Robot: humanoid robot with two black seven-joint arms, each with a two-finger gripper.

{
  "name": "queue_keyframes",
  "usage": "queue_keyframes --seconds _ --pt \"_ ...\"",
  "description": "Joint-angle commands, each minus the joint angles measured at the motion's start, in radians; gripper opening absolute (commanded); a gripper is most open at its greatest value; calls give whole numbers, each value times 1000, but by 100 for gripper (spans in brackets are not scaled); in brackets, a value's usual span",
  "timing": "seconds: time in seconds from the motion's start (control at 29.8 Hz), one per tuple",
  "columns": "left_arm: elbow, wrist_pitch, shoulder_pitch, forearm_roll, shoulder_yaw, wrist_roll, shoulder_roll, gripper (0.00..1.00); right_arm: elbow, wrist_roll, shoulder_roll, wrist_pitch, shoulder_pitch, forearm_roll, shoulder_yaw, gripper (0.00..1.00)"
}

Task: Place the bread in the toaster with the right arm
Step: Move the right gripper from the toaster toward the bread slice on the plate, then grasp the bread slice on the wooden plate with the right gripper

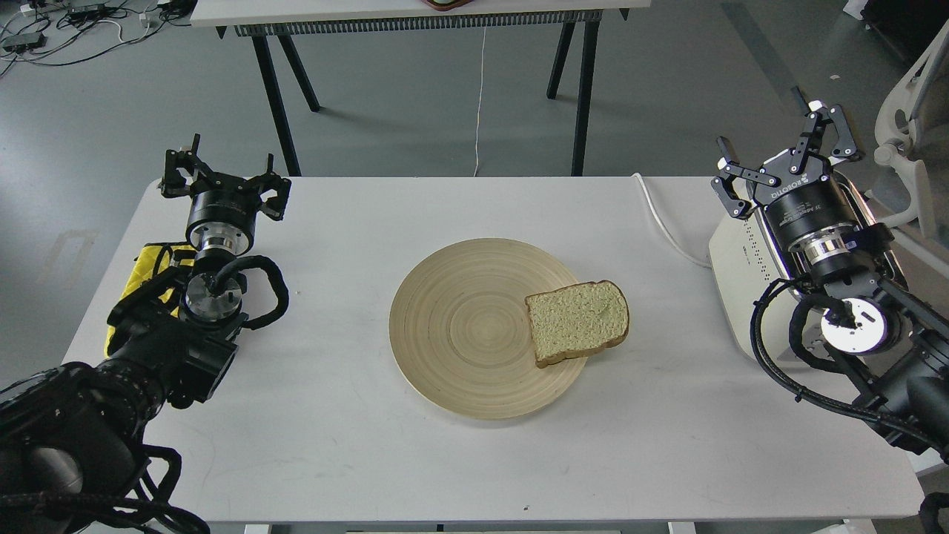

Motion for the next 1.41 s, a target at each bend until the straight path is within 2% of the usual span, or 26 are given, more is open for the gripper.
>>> queue_keyframes --seconds 0.0,0.13,0.3,0.57,0.6,0.77,0.84,1.14,1.38 --pt "0 0 -1 1 2 4 0 100 14 0 -3 0 -5 0 0 100" --pt "0 0 -1 1 0 5 0 100 29 0 -21 0 -2 -12 -14 100" --pt "1 0 -1 2 2 5 0 100 140 0 -87 -5 16 -73 -116 100" --pt "0 0 -1 2 2 5 0 100 408 -4 -127 -496 32 -567 -225 100" --pt "0 0 -1 2 2 5 0 100 425 -25 -128 -554 29 -628 -257 100" --pt "0 0 -1 2 0 5 0 100 416 -42 -141 -892 9 -912 -454 100" --pt "0 0 -1 2 0 5 0 100 411 -52 -170 -961 -8 -920 -514 100" --pt "0 0 -1 2 2 5 -1 100 300 -87 -159 -977 -71 -919 -658 100" --pt "0 0 -1 2 0 5 0 100 220 -87 -32 -977 -90 -919 -695 98"
